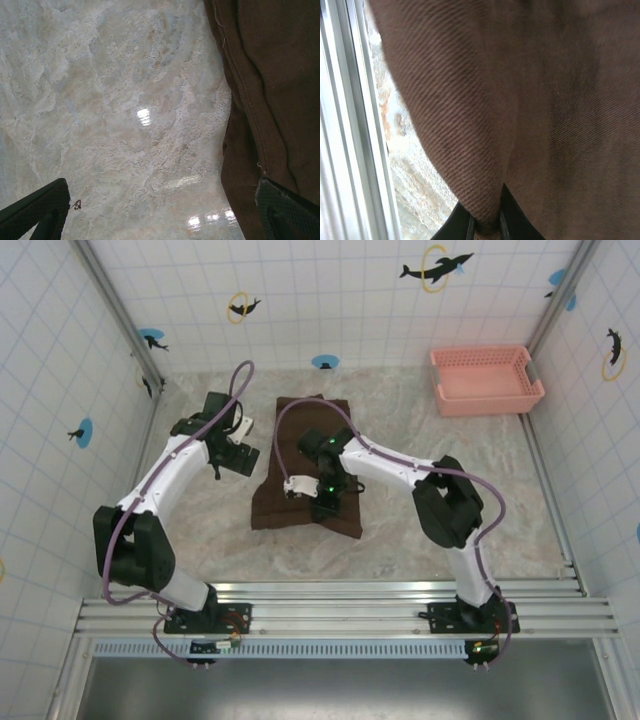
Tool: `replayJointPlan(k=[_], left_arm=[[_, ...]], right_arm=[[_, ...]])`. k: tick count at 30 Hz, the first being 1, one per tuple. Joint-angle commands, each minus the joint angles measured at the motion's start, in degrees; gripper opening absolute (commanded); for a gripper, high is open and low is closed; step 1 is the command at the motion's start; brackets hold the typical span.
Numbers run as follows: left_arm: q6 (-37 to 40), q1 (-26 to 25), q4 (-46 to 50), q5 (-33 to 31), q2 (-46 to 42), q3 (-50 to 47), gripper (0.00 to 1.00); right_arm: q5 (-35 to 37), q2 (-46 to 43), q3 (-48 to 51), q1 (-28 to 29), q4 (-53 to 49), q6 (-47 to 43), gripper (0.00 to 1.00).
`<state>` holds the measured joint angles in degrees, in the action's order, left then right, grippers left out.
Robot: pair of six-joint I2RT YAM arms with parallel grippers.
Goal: Roll up the long pants
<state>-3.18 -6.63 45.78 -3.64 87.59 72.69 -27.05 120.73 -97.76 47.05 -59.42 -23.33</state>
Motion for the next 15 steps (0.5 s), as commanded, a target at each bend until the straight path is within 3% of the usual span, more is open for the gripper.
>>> replayJointPlan(k=[1,5,15], left_arm=[[-0.2,0.6,1.4,1.7,-2.5,-1.2,0.97],[-3.1,0.3,1.0,7.3,-3.5,-2.4,0.98],[-8.9,-10.6,-0.7,5.4,-7.1,-7.5,0.96]], right_arm=[[-8.7,4.5,-4.1,-2.5,-3.5,2.1,0.13],[-11.3,8.9,-8.9,-3.7,-4.0,2.9,0.14],[-15.5,17.2,-16.2,-6.2,-4.0,4.3,0.17]])
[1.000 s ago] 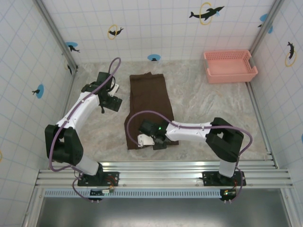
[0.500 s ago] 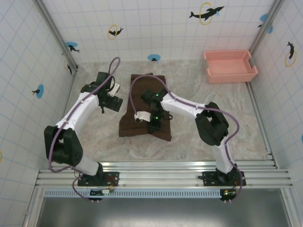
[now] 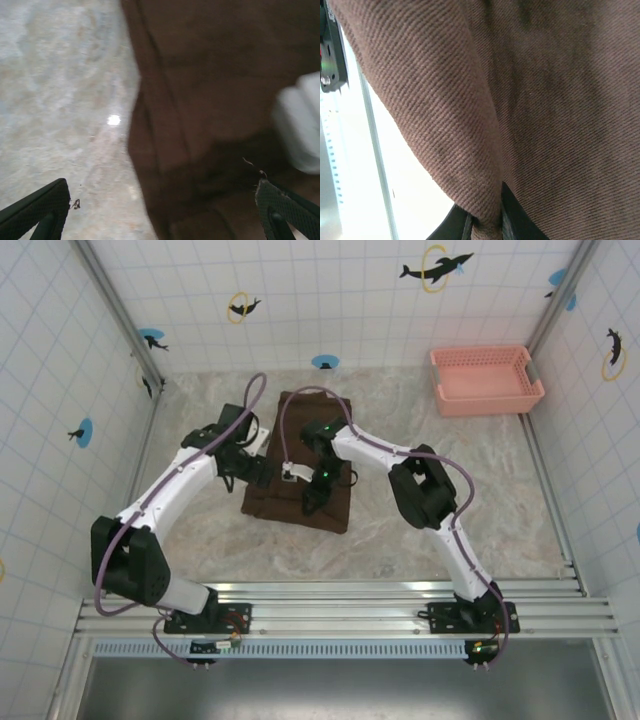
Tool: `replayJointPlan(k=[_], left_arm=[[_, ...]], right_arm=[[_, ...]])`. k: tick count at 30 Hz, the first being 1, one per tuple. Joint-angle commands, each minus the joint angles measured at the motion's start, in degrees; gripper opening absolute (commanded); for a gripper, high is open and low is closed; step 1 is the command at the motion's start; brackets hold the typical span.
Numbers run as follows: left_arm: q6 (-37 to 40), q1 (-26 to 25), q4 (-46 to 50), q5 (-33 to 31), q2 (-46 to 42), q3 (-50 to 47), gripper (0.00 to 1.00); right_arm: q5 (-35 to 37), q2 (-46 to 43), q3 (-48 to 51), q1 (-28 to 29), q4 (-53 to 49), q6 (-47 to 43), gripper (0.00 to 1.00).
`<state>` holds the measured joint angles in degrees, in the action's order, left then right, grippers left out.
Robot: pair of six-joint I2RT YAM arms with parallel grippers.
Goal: Roll up the long pants
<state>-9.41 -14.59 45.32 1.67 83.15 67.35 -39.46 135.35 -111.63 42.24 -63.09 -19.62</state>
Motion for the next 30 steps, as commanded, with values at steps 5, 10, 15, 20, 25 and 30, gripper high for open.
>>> replayJointPlan(k=[5,10,15,20,25,30], left_arm=[[-4.5,-6.2,0.0,-2.4,-5.5,-6.0,0.56],[-6.4,-8.1,-1.1,-7.3,-9.4,-10.4,0.36],[-7.7,-9.4,-4.0,-6.3,-8.2,-11.9,0.35],[-9.1,-11.2,-7.9,-4.9,-3.0,-11.4,0.39],[-9.3,-11.2,-7.1,-7.8,7.3,-7.2,0.32],[-9.4,-11.3,-7.6,-9.9,10.4,-6.5,0.12]], right_arm=[[-6.1,4.3,-3.7,-2.9,0.2,1.2,0.17],[-9.6,5.9,-5.6,-4.2,0.2,1.9,0.17],[-11.3,6.8,-6.3,-4.5,0.2,2.3,0.17],[-13.2,7.9,-6.6,-4.4,0.2,2.6,0.17],[-13.7,8.3,-6.6,-4.3,0.3,2.8,0.17],[-14.7,8.6,-6.9,-4.5,0.5,3.4,0.17]])
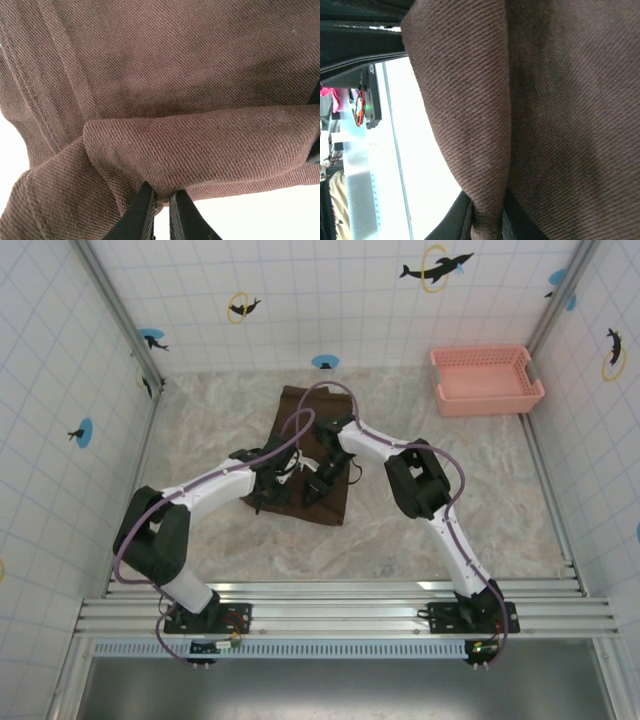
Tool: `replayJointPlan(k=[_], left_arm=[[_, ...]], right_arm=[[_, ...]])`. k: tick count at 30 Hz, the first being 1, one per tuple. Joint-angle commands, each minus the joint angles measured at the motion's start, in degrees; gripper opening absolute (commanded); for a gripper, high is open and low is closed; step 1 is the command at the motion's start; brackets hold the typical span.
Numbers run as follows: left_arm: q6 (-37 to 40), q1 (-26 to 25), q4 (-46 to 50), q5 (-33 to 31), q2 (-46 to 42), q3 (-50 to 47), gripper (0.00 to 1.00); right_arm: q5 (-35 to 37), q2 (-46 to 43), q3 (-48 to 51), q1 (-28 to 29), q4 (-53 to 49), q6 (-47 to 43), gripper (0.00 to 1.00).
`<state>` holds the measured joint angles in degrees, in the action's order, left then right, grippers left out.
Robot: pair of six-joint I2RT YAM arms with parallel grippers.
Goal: Roll up the long pants
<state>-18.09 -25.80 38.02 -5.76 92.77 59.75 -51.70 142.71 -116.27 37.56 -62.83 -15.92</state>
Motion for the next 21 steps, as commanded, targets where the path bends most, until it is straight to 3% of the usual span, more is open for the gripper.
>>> replayJointPlan(k=[1,6,11,13,15,17,19,21], left_arm=[[-0.9,-0.1,-0.9,-3.1,1.2,1.1,0.13],[-1.7,-0.1,0.2,-6.4,6.1,4.8,0.15],[-0.3,-0.1,1.5,-7.4,11.8,8.5,0.15],[-0.3,-0.1,1.5,-7.8,13.1,9.2,0.15],[-0.4,-0.1,1.2,-8.2,14.1,9.7,0.15],[-0.3,-0.1,1.3,-7.9,15.2,10.5,0.15],[-0.2,-0.1,1.4,-7.6,16.0,11.2,0.15],[0.1,-0.1,1.6,-7.8,17.2,12.1,0.15]], right_arm=[[-3.1,1.3,-2.3,0.3,0.5,-0.2,0.17],[-1.7,0.2,-1.0,0.5,1.4,1.4,0.26],[9.6,-9.7,10.1,-1.8,13.7,10.1,0.55],[17.2,-16.4,15.9,-3.3,18.3,11.4,0.60],[27.3,-23.0,21.9,-3.3,21.7,9.5,0.72],[31.3,-30.5,28.4,-2.5,25.8,5.7,0.77],[37.6,-37.4,35.6,0.4,30.4,0.9,0.80],[44.9,-43.0,41.2,4.4,33.6,-1.8,0.88]])
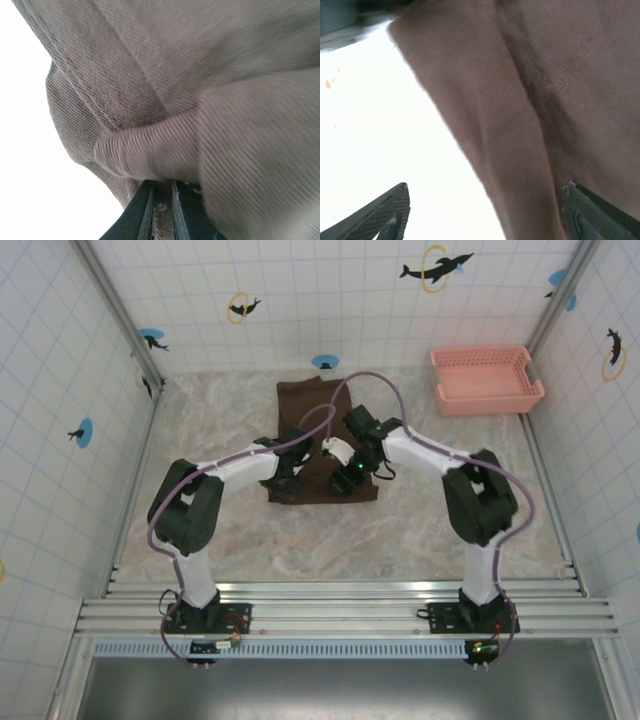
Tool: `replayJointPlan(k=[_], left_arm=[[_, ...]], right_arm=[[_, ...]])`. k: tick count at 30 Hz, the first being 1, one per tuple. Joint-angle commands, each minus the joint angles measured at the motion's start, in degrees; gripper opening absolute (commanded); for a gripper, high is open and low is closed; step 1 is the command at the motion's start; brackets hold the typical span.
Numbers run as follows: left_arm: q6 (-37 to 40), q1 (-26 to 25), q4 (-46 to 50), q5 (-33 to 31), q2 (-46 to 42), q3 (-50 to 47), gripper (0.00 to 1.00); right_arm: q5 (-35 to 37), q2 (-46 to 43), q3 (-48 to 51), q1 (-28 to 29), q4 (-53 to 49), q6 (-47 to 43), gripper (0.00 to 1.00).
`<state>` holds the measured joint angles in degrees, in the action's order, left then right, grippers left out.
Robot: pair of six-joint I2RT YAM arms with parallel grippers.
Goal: Roll up the long pants
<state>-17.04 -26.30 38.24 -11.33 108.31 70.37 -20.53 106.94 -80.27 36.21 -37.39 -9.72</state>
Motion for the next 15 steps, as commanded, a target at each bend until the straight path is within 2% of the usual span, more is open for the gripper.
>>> replayJointPlan(k=[1,4,9,11,15], left_arm=[[-1.0,0.4,1.5,-2.3,2.1,1.7,0.15],[-1.1,0.4,0.7,-2.0,3.3,2.1,0.15],[-1.0,0.5,0.8,-1.7,4.6,2.7,0.15],[-0.6,0.5,1.3,-2.0,4.8,3.2,0.15],[0.3,0.5,2.4,-2.5,5.2,4.3,0.15]], right_arm=[[14.4,-8.0,5.9,6.6,7.8,-8.5,0.89],[13.3,-9.2,7.7,8.1,7.2,-8.9,0.84],[23.1,-14.2,16.8,13.8,13.0,-14.3,0.84],[26.3,-14.4,19.4,14.9,15.1,-15.9,0.78],[33.6,-14.7,25.5,17.8,24.9,-19.0,0.76]])
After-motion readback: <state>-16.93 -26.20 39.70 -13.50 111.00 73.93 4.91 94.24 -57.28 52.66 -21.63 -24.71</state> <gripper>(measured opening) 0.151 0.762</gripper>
